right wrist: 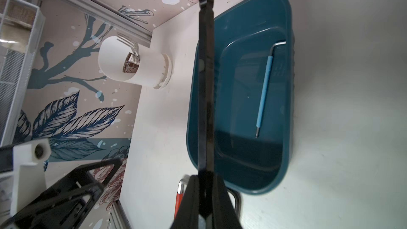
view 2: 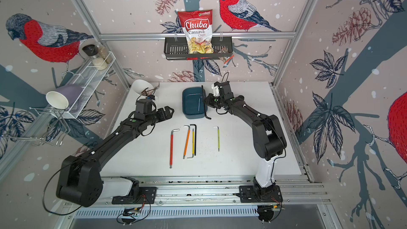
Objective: Put the hex key on the desktop into the storage box
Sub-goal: Place the Allen key in the storage box.
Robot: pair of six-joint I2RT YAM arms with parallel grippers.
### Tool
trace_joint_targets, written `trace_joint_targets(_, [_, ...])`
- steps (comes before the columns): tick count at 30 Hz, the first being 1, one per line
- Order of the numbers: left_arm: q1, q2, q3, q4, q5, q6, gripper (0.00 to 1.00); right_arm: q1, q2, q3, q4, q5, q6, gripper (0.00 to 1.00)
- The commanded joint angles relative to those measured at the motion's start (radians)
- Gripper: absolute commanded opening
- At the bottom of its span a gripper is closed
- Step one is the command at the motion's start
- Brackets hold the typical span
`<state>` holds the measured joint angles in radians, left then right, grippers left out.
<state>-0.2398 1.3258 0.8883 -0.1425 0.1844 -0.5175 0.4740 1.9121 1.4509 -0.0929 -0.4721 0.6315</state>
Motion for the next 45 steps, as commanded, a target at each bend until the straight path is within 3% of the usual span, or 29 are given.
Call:
trace_joint_targets(1, [0.034, -0.019, -0.019, 0.015, 0.036, 0.018, 0.96, 0.034, 0.096, 0.138, -0.024, 0.046, 0.017, 0.00])
trace_joint_targets(8, [0.048, -0.029, -0.046, 0.031, 0.068, 0.026, 0.96, 0.072, 0.291, 0.376, -0.056, 0.041, 0.063, 0.00])
trace_joint_targets(16, [0.048, -0.021, -0.049, 0.043, 0.079, 0.027, 0.96, 0.071, 0.448, 0.565, -0.149, 0.129, 0.033, 0.00])
trace_joint_targets(23, [0.048, -0.010, -0.044, 0.033, 0.082, 0.026, 0.96, 0.066, 0.524, 0.634, -0.173, 0.151, 0.002, 0.00])
trace_joint_targets(26, [0.048, -0.008, -0.039, 0.026, 0.084, 0.022, 0.96, 0.062, 0.530, 0.631, -0.173, 0.147, -0.007, 0.06])
trace_joint_targets(30, [0.048, -0.007, -0.034, 0.020, 0.088, 0.015, 0.96, 0.063, 0.513, 0.620, -0.193, 0.145, -0.033, 0.37])
trace_joint_targets(35, [0.047, 0.004, -0.037, 0.030, 0.107, -0.002, 0.96, 0.066, 0.450, 0.577, -0.209, 0.147, -0.067, 0.54])
trace_joint_targets(40, [0.046, 0.009, -0.034, 0.020, 0.105, -0.011, 0.96, 0.071, 0.321, 0.477, -0.205, 0.149, -0.092, 0.60])
trace_joint_targets(45, [0.025, 0.000, -0.032, 0.028, 0.109, -0.022, 0.96, 0.086, 0.137, 0.305, -0.209, 0.227, -0.129, 0.62])
